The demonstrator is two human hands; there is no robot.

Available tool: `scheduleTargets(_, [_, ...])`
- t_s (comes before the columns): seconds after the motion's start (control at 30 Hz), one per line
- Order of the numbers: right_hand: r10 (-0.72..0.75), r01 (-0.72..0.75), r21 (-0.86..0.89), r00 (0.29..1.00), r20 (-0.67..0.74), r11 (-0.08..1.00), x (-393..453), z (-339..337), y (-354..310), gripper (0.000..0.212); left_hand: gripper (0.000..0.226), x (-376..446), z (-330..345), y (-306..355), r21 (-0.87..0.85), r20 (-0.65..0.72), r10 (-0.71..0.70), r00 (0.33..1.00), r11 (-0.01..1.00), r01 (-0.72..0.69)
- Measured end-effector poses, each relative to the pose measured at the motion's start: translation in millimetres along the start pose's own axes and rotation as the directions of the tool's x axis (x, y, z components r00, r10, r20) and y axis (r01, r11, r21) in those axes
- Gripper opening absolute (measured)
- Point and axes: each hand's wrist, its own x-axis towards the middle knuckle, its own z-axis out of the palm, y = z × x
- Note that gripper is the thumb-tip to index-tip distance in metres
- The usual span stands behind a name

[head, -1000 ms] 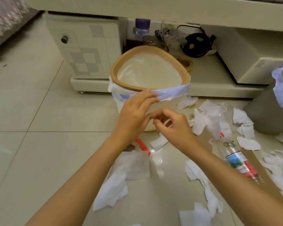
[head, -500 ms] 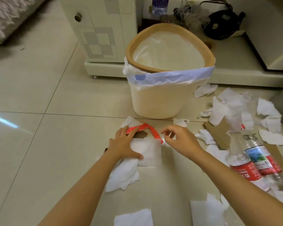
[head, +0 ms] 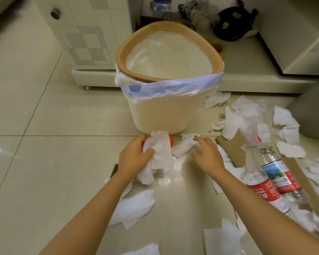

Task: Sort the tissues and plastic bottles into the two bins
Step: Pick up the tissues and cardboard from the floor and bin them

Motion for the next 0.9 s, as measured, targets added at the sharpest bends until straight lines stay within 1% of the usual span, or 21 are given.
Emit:
scheduleTargets(0.07, [0.025,-0.015,-0.100,0.994,0.103,0.995,11,4,1,0.059,0.024,2,-8,7,-0.150,-0.021,-0.038,0.999,0.988,0.035])
scheduleTargets(0.13, [0.032,0.001,-0.173,0.982,0.189,0.985,20,10,-3,0.066,0.025,4,-14,11,-0.300,-0.017,-0.084,0.996,0.951,0.075])
scheduleTargets(0.23, [0.053,0.005,-0.199,0.957,0.286,0.980,31,22,-11,0.076,0.030,6,-21,16,-0.470,0.012,-0.122,0.992,0.875,0.113])
scheduleTargets(0.3, [0.074,-0.005,-0.221,0.948,0.309,0.975,35,29,-15,0.079,0.034,7,-22,17,-0.544,0.040,-0.132,0.990,0.829,0.132])
scheduleTargets(0.37, [0.039,0.033,-0.268,0.965,0.258,0.963,33,34,-17,0.071,0.037,6,-22,17,-0.597,0.064,-0.141,0.988,0.788,0.151])
scheduleTargets(0.43, [-0.054,0.105,-0.277,0.981,0.184,0.955,28,37,-17,0.055,0.043,7,-22,19,-0.637,0.091,-0.143,0.986,0.753,0.168])
scheduleTargets(0.5, [-0.100,0.149,-0.248,0.975,0.200,0.957,22,36,-18,0.039,0.040,6,-22,23,-0.643,0.096,-0.141,0.985,0.747,0.170])
scheduleTargets(0.6, [-0.089,0.151,-0.219,0.959,0.269,0.964,12,31,-20,0.021,0.030,5,-26,33,-0.625,0.074,-0.145,0.987,0.765,0.159])
scheduleTargets(0.67, [-0.083,0.117,-0.138,0.970,0.230,0.984,4,24,-24,0.007,0.023,4,-29,39,-0.590,0.059,-0.128,0.990,0.795,0.138])
scheduleTargets(0.7, [-0.087,0.105,-0.081,0.977,0.196,0.991,-1,18,-28,0.004,0.020,4,-32,42,-0.579,0.051,-0.114,0.992,0.806,0.123])
scheduleTargets(0.8, [-0.088,0.083,0.061,0.993,0.082,0.995,-13,-8,-42,0.014,0.013,0,-39,55,-0.581,0.024,-0.059,0.998,0.812,0.062])
scheduleTargets(0.83, [-0.097,0.091,0.108,0.994,0.047,0.990,-17,-20,-47,0.017,0.011,-1,-42,60,-0.580,0.012,-0.036,0.999,0.814,0.036])
scheduleTargets(0.9, [-0.158,0.162,0.210,0.987,-0.033,0.964,-24,-46,-56,0.016,0.008,-5,-49,71,-0.571,-0.017,0.019,1.000,0.820,-0.025])
